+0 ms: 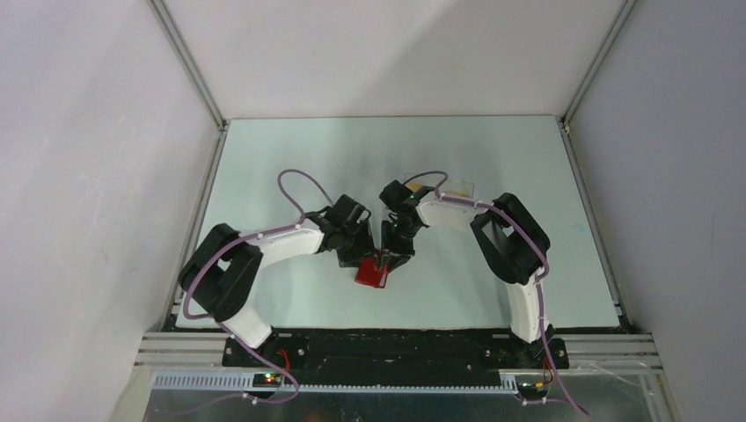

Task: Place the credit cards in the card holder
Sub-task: Close the card holder at the center of the board.

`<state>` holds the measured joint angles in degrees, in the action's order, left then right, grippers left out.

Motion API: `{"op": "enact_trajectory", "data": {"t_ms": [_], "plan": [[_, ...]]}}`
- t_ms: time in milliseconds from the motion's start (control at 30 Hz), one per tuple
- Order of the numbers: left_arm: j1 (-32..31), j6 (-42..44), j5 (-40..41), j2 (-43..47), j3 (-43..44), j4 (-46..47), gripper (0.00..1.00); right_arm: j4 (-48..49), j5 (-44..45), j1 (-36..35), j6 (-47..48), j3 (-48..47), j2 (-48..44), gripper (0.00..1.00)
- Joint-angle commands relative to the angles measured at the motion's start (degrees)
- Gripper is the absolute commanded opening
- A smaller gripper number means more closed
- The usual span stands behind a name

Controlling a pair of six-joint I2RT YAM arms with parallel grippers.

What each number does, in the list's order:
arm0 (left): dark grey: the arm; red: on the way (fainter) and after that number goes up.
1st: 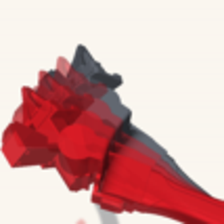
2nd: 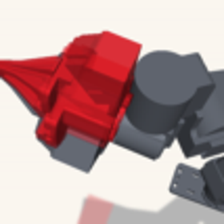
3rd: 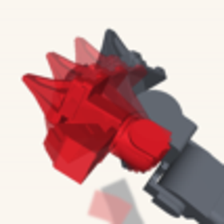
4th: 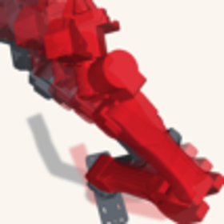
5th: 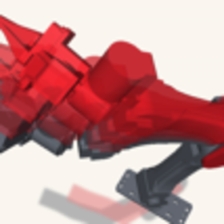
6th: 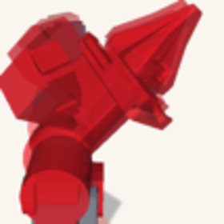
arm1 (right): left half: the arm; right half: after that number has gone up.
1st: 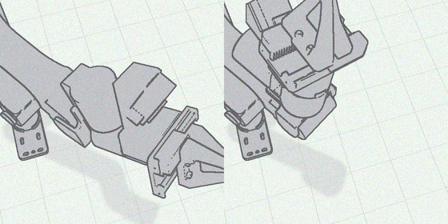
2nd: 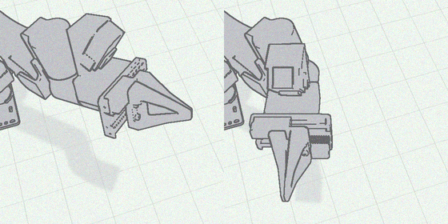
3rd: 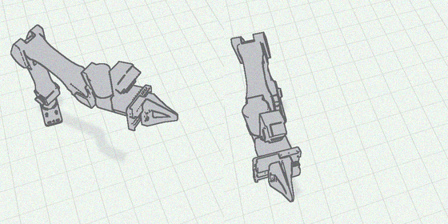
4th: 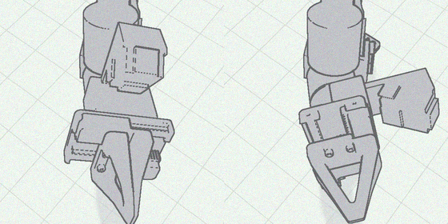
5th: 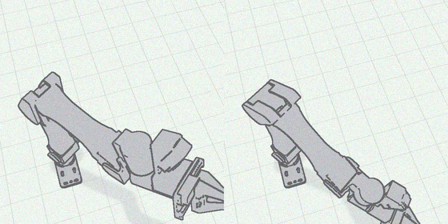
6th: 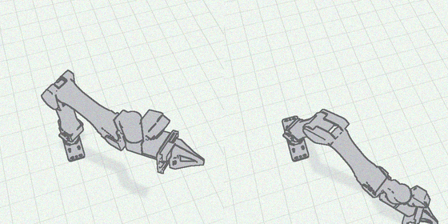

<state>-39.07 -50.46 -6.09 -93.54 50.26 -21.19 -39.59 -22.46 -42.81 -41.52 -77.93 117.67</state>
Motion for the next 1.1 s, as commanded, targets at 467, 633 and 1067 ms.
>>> {"op": "enact_trajectory", "data": {"t_ms": [467, 633, 1067], "plan": [[2.00, 5.84, -4.35, 5.73, -6.12, 4.71, 0.59, 16.70, 1.76, -4.62, 0.15, 6.60, 7.50, 0.32], [2.06, 7.11, -1.05, 8.00, -4.85, -0.19, 0.64, 15.45, 1.31, -4.52, 1.10, 6.64, 5.33, 0.36], [7.78, 7.68, -3.16, 12.99, -5.64, -1.32, 0.68, 14.92, -0.62, -2.69, -0.10, 10.96, -10.15, 0.69]]}}
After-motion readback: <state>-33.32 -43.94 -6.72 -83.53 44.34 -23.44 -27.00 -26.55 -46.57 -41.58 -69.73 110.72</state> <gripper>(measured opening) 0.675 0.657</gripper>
